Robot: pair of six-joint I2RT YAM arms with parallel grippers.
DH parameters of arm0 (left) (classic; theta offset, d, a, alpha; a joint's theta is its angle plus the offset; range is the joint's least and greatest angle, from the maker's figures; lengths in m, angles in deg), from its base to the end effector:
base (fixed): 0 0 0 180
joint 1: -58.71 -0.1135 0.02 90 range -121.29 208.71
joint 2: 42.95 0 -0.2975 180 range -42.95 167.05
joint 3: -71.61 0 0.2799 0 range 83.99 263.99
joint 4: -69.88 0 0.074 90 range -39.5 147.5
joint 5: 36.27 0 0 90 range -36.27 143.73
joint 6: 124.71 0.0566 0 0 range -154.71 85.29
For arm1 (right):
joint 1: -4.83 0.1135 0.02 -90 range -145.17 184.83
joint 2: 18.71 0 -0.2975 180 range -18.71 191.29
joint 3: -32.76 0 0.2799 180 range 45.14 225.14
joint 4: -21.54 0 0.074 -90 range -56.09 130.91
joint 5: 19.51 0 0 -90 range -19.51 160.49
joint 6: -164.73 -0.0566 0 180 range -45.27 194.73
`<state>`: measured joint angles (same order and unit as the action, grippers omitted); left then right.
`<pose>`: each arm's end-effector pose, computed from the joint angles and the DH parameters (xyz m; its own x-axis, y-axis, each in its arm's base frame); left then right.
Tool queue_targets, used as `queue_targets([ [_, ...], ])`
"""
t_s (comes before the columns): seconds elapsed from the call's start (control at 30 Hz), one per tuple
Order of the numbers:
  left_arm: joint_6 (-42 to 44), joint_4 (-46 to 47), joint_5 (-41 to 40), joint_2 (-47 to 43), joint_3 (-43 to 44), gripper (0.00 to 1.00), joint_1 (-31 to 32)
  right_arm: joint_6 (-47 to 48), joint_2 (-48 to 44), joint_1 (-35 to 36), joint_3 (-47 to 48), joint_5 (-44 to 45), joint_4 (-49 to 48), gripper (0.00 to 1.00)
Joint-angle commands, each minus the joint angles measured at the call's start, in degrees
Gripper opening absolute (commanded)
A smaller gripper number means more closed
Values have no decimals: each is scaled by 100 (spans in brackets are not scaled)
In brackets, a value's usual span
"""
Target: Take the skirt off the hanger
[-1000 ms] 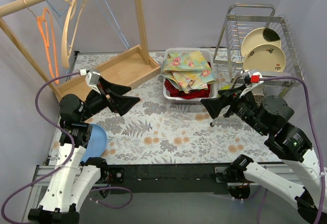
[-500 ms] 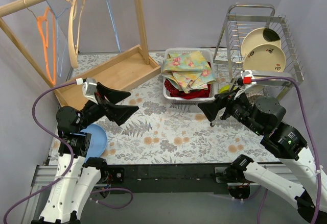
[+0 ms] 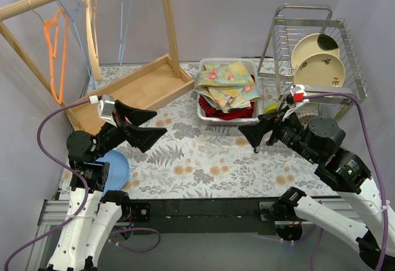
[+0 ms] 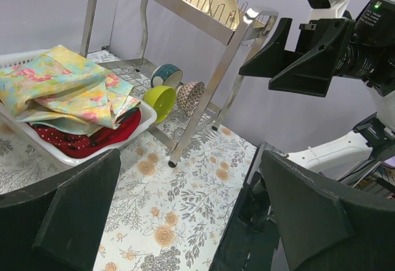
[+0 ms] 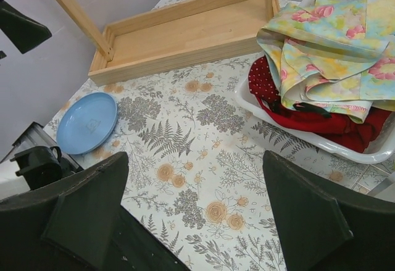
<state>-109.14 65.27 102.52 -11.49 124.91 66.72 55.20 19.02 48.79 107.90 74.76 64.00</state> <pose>0.1251 -0.0606 0.4059 -0.6951 -0.5431 -0.4710 0.4982 0.1085 -0.8603 0.1015 0.0920 0.4541 -0.2733 0.1996 -0.9410 -0.5809 0.7455 0.3268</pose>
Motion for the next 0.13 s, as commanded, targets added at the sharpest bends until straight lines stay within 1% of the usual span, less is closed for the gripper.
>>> queue_targets([
  [0.0,-1,-21,-46,18,82,98,8,-51,-21,16,25,-84,-249,96],
  [0.1,34,-56,-72,9,126,98,8,-60,6,16,26,-85,-240,96],
])
